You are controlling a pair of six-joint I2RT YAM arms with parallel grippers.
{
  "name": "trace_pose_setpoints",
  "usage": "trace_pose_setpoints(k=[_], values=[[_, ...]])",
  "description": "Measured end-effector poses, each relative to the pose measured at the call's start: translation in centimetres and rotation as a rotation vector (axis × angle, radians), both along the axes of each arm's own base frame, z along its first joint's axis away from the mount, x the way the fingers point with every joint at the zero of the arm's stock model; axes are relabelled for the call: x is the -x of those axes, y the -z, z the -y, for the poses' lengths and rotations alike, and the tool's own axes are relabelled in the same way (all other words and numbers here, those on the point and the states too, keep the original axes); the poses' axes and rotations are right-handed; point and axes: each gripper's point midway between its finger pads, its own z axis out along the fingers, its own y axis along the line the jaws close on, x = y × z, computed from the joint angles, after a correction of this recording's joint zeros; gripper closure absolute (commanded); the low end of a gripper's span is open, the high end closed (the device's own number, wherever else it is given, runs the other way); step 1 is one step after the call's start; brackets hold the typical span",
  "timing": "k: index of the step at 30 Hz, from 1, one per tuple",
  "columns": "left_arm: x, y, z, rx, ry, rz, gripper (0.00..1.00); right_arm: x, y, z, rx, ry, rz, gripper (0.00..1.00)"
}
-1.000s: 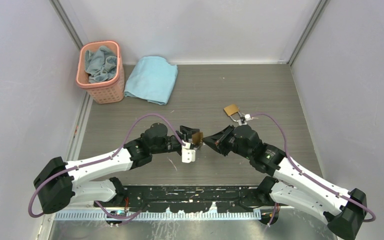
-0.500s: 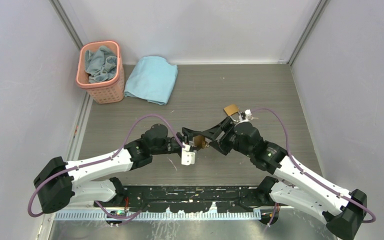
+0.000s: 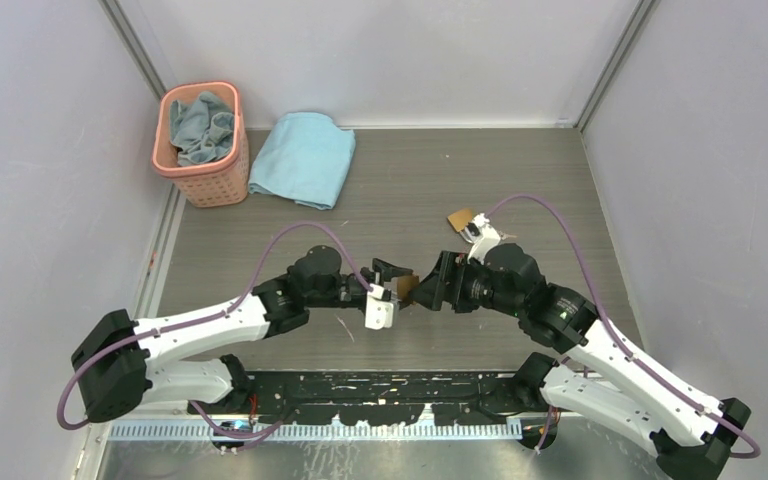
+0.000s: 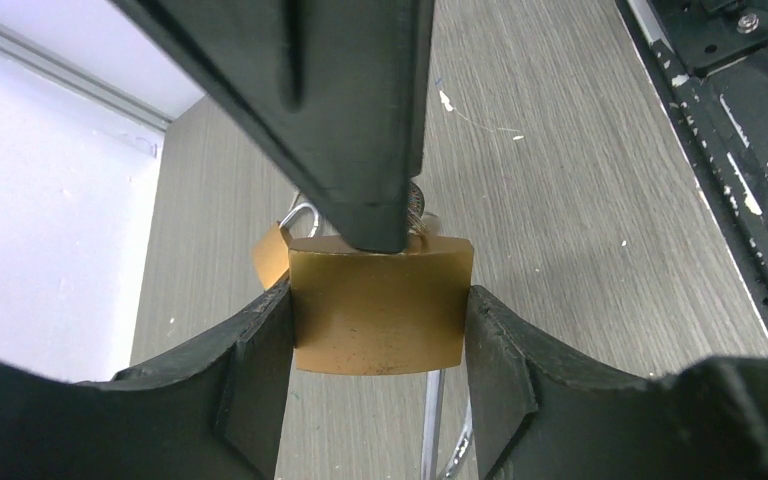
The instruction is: Unlock with the key
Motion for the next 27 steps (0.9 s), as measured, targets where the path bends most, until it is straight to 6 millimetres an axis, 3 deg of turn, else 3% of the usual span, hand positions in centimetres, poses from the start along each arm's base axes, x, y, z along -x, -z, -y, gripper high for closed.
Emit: trace_pose_setpoints(k=[14, 27], values=[[0.1, 0.1, 0.5, -0.002, -0.017, -0.097, 1.00, -0.1, 2.6, -0.9, 0.121, -0.115, 0.007, 0.27], [0.1, 1.0, 0.5, -0.026, -0.026, -0.136, 1.00, -0.9, 1.9, -1.8, 0.135, -0.134, 0.062, 0.39]])
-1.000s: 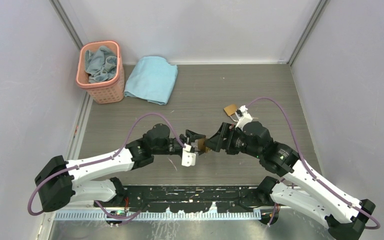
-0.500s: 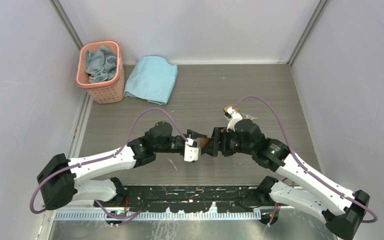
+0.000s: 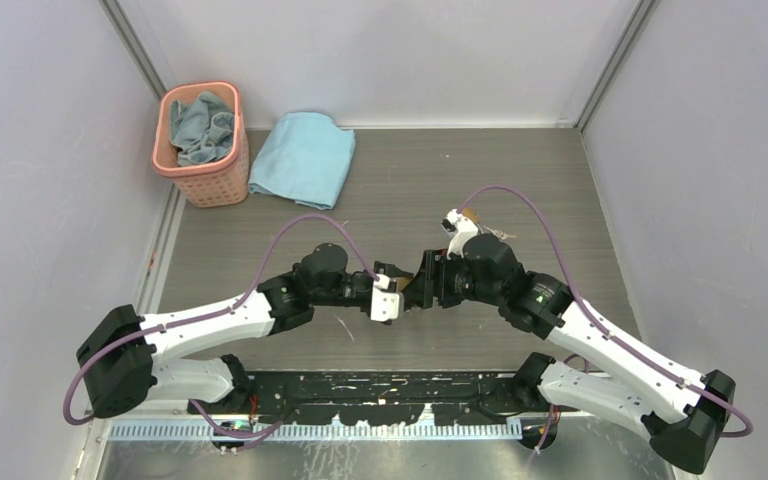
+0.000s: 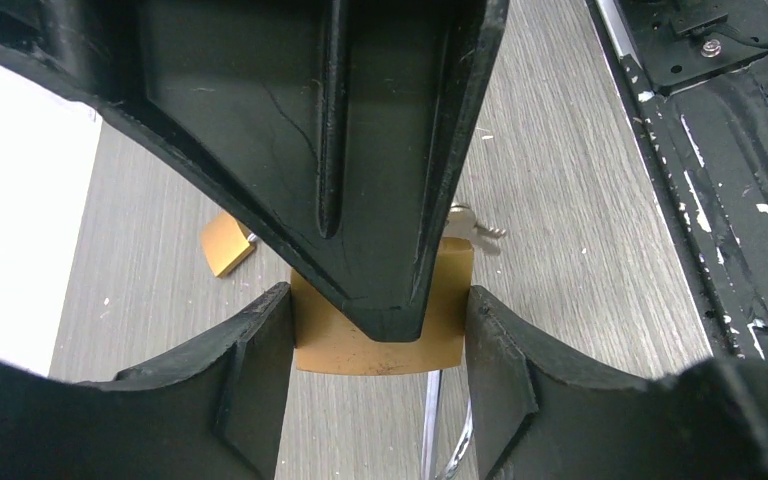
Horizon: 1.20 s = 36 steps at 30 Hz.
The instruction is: Unlock with the key
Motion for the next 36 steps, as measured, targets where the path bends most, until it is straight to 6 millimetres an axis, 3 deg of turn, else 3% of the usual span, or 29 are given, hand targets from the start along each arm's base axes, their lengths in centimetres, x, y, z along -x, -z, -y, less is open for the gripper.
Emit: trace_pose_setpoints(k=[11, 14, 19, 21, 25, 32, 33, 36], values=[[-0.3, 0.3, 0.0, -0.003, -0.026, -0.026, 1.00, -0.1, 0.4, -0.9, 0.019, -0.009, 0.021, 0.51], [-0.3, 0.3, 0.0, -0.003, -0.031, -0.034, 1.00, -0.2, 1.0, -1.2, 0.047, -0.015, 0.028, 0.63], [-0.4, 0.7, -0.3, -0.019, -0.043, -0.045, 1.00, -0.7, 2.2, -1.2, 0.101, -0.005, 0.033, 0.93], [-0.5, 0.8, -0.4, -0.024, -0.051, -0.045, 1.00, -0.8, 2.3, -1.3, 0.102, 0.000, 0.033, 0.98], [-0.5, 0.7, -0.7, -0.024, -0.062, -0.048, 0.98, -0.8, 2.2, -1.7, 0.096, -0.006, 0.042, 0.99], [0.0, 0.0, -1.8, -0.006, -0.090, -0.065, 0.66, -0.7, 1.4, -2.5, 0.057, -0.026, 0.060, 0.99], [0.1, -0.1, -2.0, -0.002, -0.093, -0.071, 0.46, -0.7, 1.3, -2.6, 0.052, -0.029, 0.062, 0.99], [0.4, -0.5, -2.5, 0.007, -0.107, -0.092, 0.06, -0.5, 0.9, -3.1, 0.030, -0.041, 0.067, 0.99]])
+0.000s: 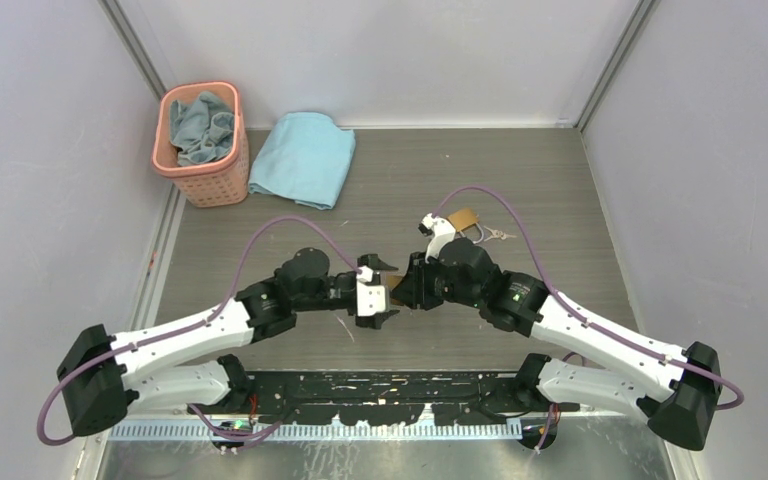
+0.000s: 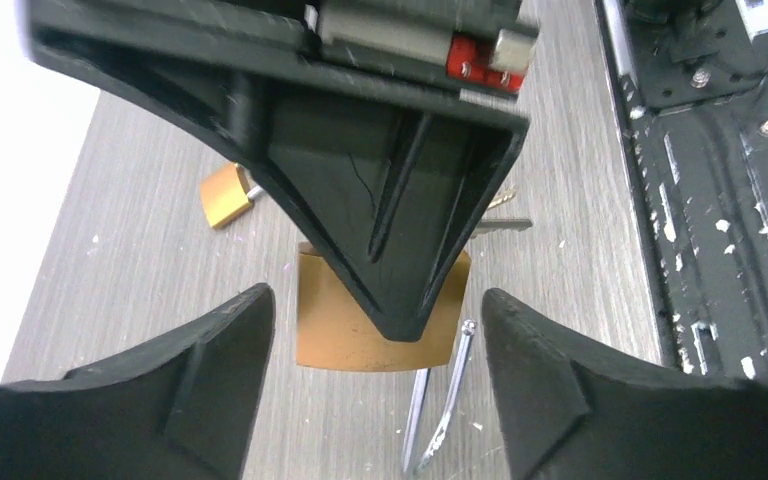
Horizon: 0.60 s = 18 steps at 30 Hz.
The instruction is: Unlock with the key
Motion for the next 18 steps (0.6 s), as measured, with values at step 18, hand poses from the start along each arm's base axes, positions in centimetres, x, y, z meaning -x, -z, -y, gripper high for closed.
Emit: trace_pose_setpoints(k=[18], values=[[2.4, -6.5, -6.9, 0.167, -0.220, -0.113, 0.00, -1.0, 2.8, 1.9, 0.123, 0.072, 0.007, 0.99]])
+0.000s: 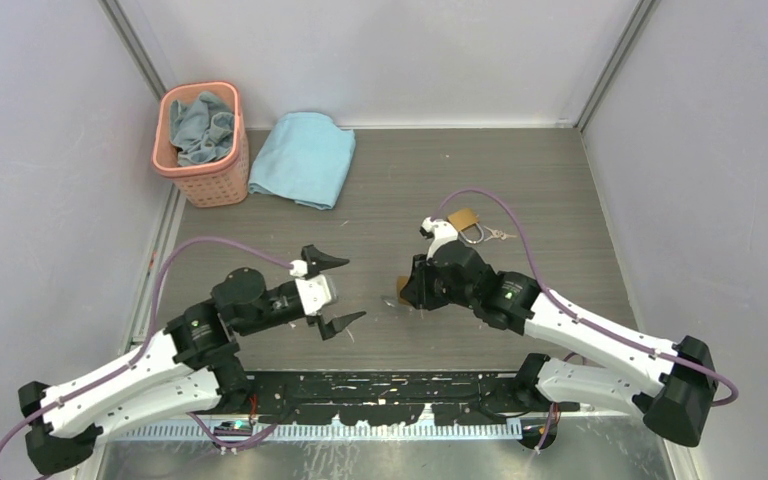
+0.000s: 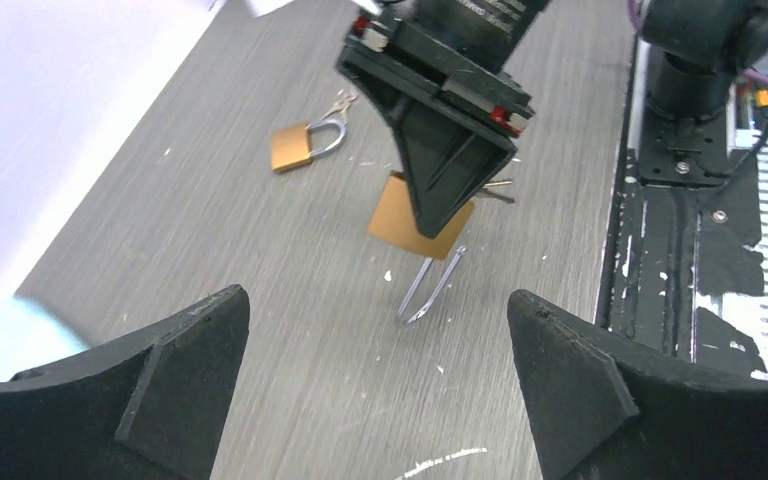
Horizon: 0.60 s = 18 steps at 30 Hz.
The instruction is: Unlock with the key
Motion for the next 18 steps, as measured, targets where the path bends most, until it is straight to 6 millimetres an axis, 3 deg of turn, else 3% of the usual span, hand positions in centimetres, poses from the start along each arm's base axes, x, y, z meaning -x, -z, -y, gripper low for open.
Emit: trace_pose_setpoints(k=[10, 18], values=[[-1.7, 1.5, -6.6, -0.003, -0.377, -0.228, 0.00, -0.9, 3.0, -1.4, 0.081, -0.006, -0.062, 0.99], [-1.7, 2.8, -9.4, 0.036, -0.543, -0.364, 0.00, -2.7, 2.4, -5.7, 0.050, -0.039, -0.047, 0.99]])
